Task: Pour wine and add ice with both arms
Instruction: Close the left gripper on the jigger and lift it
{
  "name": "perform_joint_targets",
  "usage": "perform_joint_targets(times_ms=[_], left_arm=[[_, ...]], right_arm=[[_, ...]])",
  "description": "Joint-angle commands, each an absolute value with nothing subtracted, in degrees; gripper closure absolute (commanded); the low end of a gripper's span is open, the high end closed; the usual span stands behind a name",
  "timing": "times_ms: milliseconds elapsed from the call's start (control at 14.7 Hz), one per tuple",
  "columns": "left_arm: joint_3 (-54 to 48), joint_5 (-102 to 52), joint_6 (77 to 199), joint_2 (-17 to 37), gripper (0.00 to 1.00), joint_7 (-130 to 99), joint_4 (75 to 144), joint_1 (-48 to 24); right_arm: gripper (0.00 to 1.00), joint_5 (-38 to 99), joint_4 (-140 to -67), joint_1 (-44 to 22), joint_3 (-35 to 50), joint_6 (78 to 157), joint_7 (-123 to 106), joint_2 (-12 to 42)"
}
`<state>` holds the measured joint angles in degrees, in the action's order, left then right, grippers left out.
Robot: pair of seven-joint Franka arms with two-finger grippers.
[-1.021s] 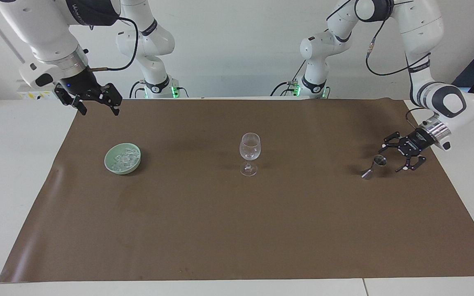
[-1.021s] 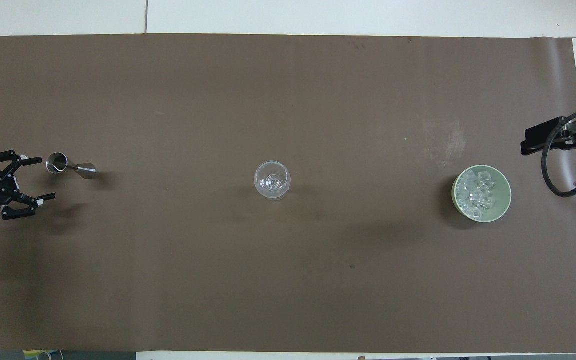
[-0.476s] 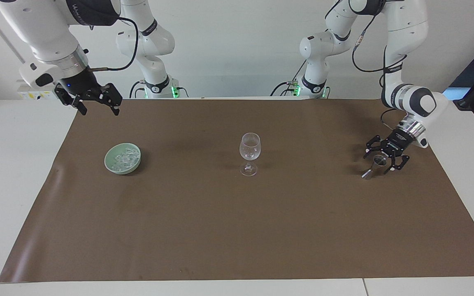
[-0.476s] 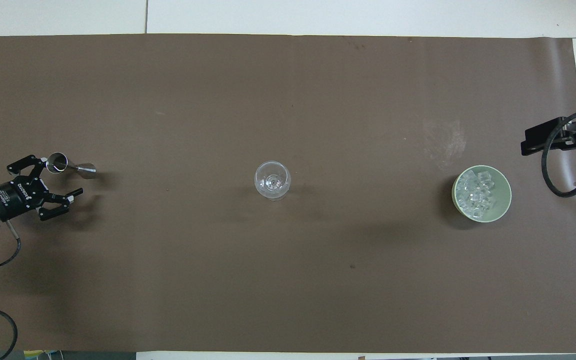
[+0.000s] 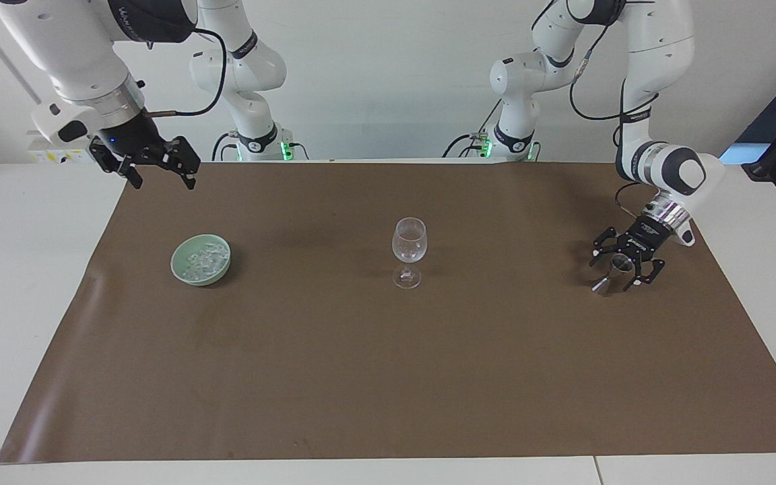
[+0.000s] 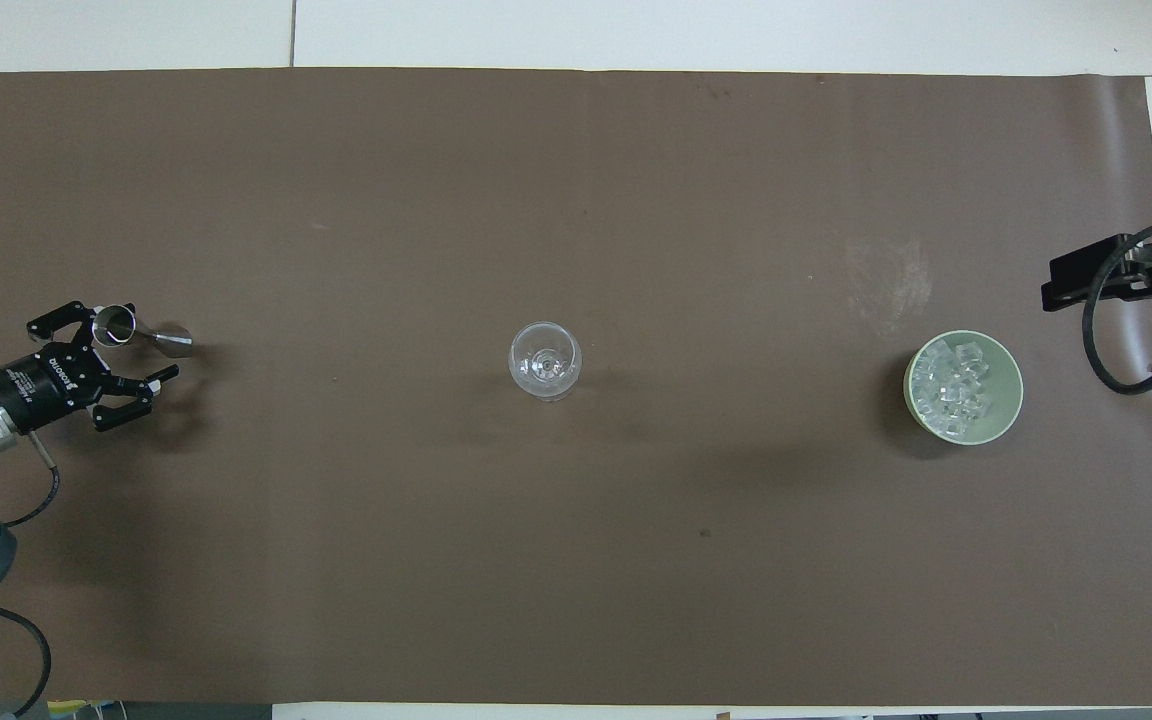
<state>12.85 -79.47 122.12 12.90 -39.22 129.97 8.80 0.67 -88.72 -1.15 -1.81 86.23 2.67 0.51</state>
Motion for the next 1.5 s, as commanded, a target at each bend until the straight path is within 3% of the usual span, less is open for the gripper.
perform_joint_targets(times_ms=[0, 68, 749, 1429], left_arm=[[13.01, -80.94, 124.19, 11.86, 0.73, -38.50, 130.96, 8.09], [13.01, -81.99, 124.28, 11.87, 1.00, -38.50, 130.87, 8.09], [13.01, -84.02, 122.35, 10.90, 1.00, -38.67, 130.87, 9.05], [13.18, -84.02, 122.08, -0.43, 1.00, -47.37, 132.19, 1.16]], right_arm=[[0.00, 0.62, -90.44, -0.62, -1.49, 87.45, 0.97, -0.62], [0.00, 0.70, -90.44, -0.62, -1.49, 87.45, 0.97, -0.62], [0.00, 0.70, -90.53, -0.70, -1.49, 87.45, 0.97, -0.70], [0.00, 0.53, -94.74, -0.70, -1.58, 88.68, -0.70, -2.72]])
